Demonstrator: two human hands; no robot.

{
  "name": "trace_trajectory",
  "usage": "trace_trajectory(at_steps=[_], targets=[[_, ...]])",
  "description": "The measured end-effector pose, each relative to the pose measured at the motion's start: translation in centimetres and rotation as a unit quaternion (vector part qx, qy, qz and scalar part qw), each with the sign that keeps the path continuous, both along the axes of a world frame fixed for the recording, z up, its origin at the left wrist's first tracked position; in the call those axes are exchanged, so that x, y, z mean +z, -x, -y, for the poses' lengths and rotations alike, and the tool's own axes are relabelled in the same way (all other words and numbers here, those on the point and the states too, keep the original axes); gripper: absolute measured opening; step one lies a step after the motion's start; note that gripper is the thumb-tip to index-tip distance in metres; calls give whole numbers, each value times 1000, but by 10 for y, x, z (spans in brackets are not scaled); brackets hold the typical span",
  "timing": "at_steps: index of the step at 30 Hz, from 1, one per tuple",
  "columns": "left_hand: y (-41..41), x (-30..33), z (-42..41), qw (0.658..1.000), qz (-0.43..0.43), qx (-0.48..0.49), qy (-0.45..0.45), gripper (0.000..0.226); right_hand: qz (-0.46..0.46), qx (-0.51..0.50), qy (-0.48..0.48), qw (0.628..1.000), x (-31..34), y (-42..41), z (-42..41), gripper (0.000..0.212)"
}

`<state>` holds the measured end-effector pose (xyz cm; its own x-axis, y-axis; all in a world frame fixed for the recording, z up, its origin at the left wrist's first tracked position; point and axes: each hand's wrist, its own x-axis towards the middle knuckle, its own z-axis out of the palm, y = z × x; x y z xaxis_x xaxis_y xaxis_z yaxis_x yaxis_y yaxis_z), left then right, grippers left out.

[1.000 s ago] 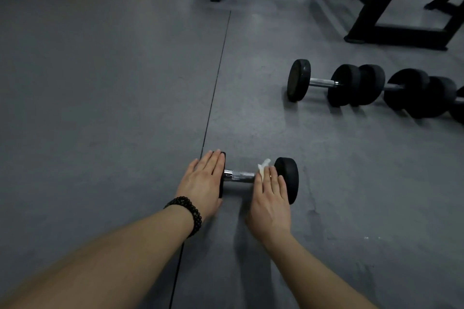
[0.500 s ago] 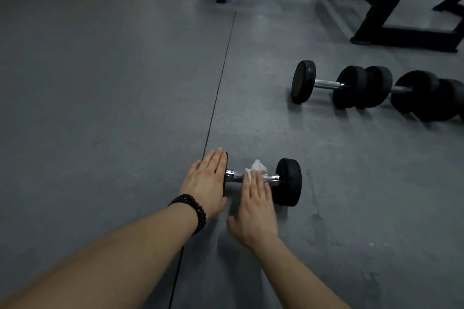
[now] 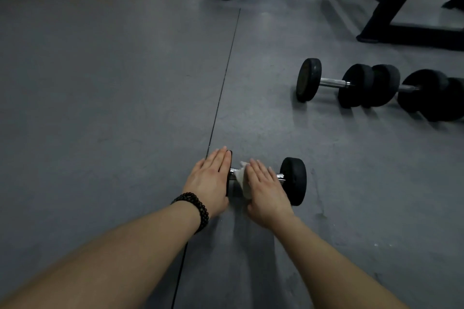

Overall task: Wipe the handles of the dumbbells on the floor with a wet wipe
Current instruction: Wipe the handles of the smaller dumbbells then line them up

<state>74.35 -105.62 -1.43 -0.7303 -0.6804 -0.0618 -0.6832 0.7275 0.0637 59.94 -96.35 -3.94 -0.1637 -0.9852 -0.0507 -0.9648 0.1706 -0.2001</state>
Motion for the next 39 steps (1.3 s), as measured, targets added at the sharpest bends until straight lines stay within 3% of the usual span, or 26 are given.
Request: trace_trajectory(at_steps=[7,11,17,24,27,31,36,39], targets=[[1,-2,1,1000,-2,3,-2,105,-70,112,-16,991,-2,19,-13,76],[3,-2,3,1000,2,4,1,105,-140,83,-21,987,-4,12,-16,68],[2,-2,1,1000,7,3,5,105,-140,-79,11,987,-4,0,-13,64],[4,2,3,1000,6,5,-10,104,-89,-44,-25,995,-6,-24,-13,85],[3,2,3,1000,6,4,-10,104,-101,-33,-3,994,-3,-9,-19,75],[2,1,4,1000,11,-1,-7,104,-96,-90,-32,991,5,-10,-19,72],[5,2,6,1000,6,4,-18,102,-58,-22,-35,997,2,-32,-4,77],[6,4,7,1000,12,0,-19,103,-68,-91,-36,993,3,-18,-14,71]])
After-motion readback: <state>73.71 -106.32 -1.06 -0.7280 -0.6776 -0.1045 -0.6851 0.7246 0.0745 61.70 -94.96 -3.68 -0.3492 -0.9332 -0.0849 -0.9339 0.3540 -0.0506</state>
